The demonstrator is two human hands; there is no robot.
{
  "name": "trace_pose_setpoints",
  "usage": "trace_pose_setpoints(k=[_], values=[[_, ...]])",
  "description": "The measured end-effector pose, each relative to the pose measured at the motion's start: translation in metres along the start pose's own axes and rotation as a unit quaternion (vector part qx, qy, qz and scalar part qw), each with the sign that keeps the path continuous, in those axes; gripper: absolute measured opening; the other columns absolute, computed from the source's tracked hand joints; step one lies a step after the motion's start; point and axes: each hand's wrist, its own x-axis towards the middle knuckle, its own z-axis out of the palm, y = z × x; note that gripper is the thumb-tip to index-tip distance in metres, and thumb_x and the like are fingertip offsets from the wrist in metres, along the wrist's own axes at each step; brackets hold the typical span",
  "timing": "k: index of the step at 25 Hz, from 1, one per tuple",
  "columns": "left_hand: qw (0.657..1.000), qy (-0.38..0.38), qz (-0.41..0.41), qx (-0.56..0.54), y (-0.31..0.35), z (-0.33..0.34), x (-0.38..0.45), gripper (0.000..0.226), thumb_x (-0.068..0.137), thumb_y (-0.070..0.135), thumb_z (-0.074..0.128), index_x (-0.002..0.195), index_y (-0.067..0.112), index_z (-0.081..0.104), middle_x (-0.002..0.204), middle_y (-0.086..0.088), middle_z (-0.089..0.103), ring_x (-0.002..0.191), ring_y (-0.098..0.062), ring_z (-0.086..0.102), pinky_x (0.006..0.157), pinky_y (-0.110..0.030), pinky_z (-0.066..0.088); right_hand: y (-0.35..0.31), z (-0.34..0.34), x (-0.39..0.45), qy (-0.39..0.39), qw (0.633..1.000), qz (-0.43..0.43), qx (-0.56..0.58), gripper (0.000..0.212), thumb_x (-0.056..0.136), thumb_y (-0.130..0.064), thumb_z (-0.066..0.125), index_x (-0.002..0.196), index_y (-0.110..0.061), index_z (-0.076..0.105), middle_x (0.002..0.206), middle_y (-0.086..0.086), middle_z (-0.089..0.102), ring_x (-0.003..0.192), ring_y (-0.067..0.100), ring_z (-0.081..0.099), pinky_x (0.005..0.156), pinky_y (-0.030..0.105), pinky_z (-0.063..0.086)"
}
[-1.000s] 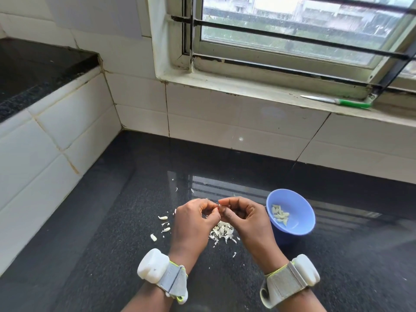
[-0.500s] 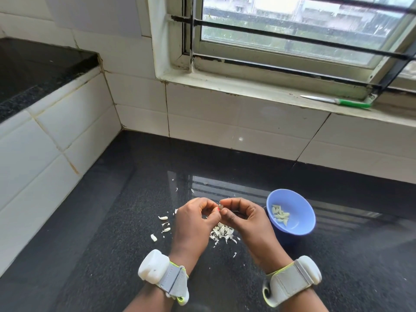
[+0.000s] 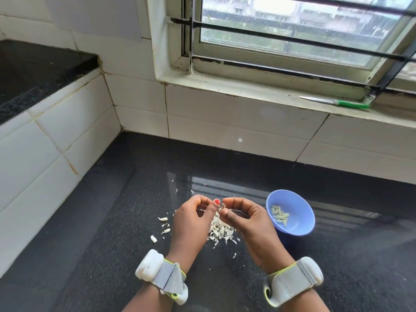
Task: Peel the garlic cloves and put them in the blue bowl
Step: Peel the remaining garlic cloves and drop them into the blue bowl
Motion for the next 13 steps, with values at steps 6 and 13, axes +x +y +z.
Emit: trace_pose_setpoints(k=[6,13], values=[[0.998,-0.063,-0.008,-0.03,-0.0003,-0.001,0.0015,0.007,0.085,0.023,0.069,0.083,0.02,0.075,0.073,0.01,0.072,0.069,-0.001,0.066,0.068,-0.023,0.054,-0.0008,0.0027,0.0021,0.041,0.983,-0.071,-0.162,0.033,0.074,-0.006,0.081,0.102,-0.02,0.069,0.085,0.005,0.074,0.082,0.022,0.072,0.077,0.036,0.059],[0.994,-0.097,-0.002,-0.041,0.0001,-0.0077,0.0055,0.005,0.082,0.016,0.072,0.081,0.019,0.076,0.072,0.008,0.073,0.065,-0.001,0.065,0.061,-0.015,0.05,-0.0029,0.0008,0.0029,0.031,0.977,-0.091,-0.188,0.026,0.073,-0.005,0.082,0.089,-0.023,0.073,0.08,0.005,0.075,0.077,0.02,0.073,0.075,0.036,0.059]])
